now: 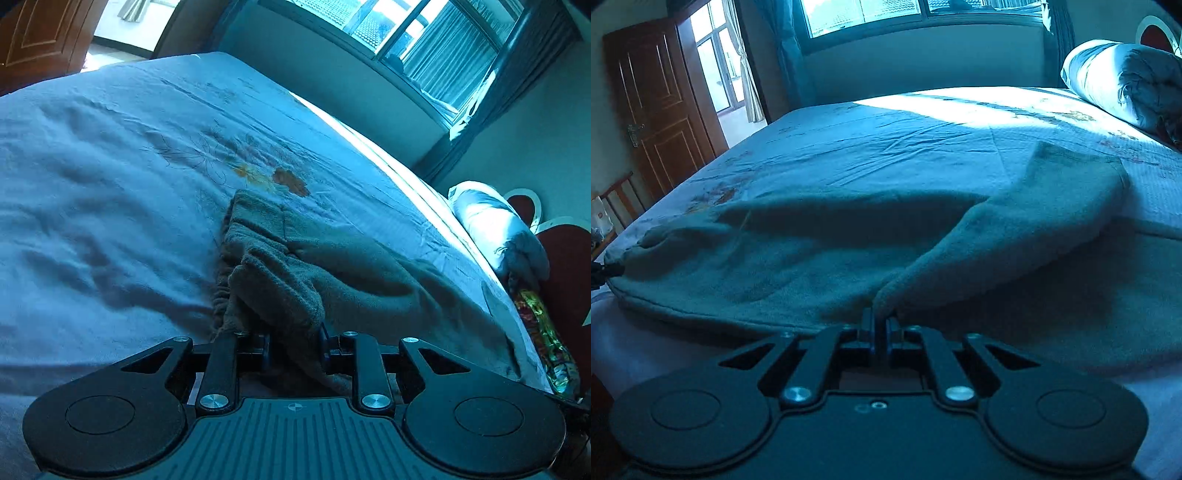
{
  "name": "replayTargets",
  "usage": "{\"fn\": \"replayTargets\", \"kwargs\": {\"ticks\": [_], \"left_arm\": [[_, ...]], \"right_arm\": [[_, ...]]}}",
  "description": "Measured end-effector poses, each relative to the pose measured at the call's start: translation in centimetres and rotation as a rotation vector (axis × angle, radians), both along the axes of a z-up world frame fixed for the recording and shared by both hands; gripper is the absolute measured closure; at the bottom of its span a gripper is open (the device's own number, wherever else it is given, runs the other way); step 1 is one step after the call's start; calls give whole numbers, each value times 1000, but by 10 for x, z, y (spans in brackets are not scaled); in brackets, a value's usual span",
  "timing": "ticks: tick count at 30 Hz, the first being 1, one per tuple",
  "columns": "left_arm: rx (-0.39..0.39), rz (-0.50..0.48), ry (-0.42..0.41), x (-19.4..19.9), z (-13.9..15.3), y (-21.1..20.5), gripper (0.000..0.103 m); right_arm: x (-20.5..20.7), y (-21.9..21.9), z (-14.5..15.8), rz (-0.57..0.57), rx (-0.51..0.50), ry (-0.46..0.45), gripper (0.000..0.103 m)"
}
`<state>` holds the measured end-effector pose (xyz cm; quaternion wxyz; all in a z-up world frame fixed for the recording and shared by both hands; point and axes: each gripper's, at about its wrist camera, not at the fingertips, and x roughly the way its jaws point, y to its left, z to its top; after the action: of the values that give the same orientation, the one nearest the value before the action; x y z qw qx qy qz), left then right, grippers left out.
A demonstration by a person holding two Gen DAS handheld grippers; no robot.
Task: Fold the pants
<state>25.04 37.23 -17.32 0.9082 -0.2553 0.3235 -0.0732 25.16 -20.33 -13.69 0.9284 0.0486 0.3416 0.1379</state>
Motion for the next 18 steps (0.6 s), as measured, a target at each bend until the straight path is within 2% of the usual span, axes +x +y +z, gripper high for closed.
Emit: {"fn": "replayTargets", "kwargs": {"ticks": [2, 6, 8, 10, 11, 12, 14, 15, 18], "left_arm": [[-35, 33, -15, -4, 1, 0, 79], [34, 14, -6, 1, 9, -9, 79], [29, 12, -12, 2, 15, -9, 79], [16, 7, -60, -2, 24, -11, 79], [27, 2, -79, -4, 26, -13, 79], [47, 1, -64, -4, 24, -15, 79], [80, 1, 7, 1, 8, -15, 79], [66, 3, 4, 1, 3, -12, 78], [51, 19, -8, -2, 4, -12, 78]], "right_arm": [[4, -5, 1, -36, 55, 14, 103], [2, -5, 11, -22, 36, -1, 103], [2, -8, 16, -29, 44, -25, 103], [-2, -13, 25, -48, 71, -51, 103], [-7, -17, 28, -56, 75, -73, 103], [-8, -18, 27, -55, 69, -71, 103], [-1, -13, 8, -31, 40, 20, 103], [1, -11, -4, -23, 13, 63, 103], [-2, -12, -10, -35, 32, 52, 103]]}}
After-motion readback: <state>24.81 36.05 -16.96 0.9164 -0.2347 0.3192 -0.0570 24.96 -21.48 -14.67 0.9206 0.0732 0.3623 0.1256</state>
